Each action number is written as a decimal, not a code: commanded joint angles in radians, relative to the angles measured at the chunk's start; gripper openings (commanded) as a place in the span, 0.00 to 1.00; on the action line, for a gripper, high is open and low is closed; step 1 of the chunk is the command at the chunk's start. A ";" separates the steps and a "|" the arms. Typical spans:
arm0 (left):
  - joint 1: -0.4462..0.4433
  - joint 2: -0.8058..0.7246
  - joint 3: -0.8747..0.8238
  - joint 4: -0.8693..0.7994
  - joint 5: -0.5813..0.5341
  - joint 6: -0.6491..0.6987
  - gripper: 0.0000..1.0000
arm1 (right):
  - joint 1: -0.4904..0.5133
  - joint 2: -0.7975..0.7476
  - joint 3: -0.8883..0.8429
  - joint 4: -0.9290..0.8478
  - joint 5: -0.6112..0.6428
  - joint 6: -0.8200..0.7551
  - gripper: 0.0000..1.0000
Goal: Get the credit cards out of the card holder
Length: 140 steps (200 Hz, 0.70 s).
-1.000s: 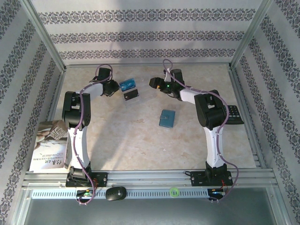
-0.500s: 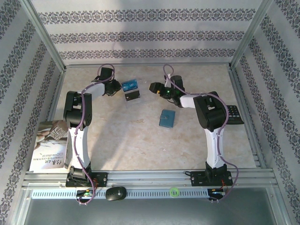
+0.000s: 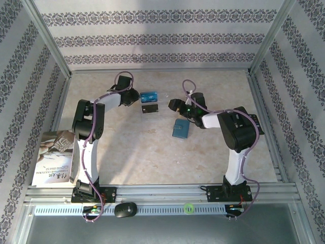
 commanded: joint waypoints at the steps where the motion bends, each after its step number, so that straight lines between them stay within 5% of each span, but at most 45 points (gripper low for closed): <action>1: -0.092 -0.001 -0.064 -0.020 0.019 -0.003 0.30 | 0.021 -0.046 -0.059 0.042 -0.022 0.004 0.75; 140: -0.152 -0.023 -0.145 0.041 0.027 -0.035 0.33 | 0.028 -0.287 -0.235 -0.067 0.121 -0.042 0.81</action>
